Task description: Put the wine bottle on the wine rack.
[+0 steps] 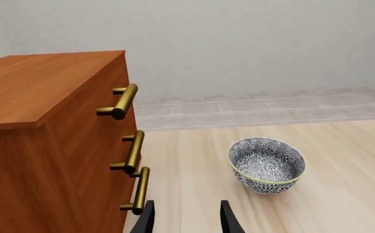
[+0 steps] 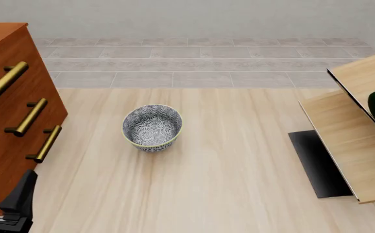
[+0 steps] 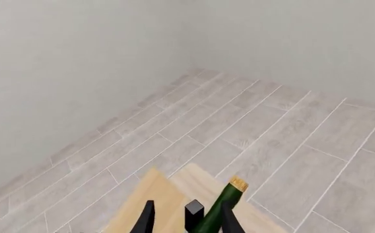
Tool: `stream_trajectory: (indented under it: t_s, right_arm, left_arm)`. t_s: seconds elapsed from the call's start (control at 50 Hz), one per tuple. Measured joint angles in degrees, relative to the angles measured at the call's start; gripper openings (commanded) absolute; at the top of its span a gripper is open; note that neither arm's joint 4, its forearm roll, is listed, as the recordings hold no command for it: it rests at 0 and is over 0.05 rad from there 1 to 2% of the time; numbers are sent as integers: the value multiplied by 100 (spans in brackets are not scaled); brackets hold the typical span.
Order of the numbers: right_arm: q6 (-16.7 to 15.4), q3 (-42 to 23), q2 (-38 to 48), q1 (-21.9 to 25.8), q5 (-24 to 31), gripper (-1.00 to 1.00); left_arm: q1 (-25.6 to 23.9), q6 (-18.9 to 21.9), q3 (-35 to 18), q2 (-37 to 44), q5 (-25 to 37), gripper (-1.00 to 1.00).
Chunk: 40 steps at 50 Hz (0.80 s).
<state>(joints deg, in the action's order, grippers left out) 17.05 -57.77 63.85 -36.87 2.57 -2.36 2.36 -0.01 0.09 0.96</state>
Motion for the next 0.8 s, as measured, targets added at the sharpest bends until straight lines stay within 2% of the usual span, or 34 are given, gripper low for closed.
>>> stream_trajectory:
  t_s: [0.8]
  right_arm:
    - [-845,618,-1406,890,388,100]
  left_arm:
    - [22,102,-34,213,-260,100]
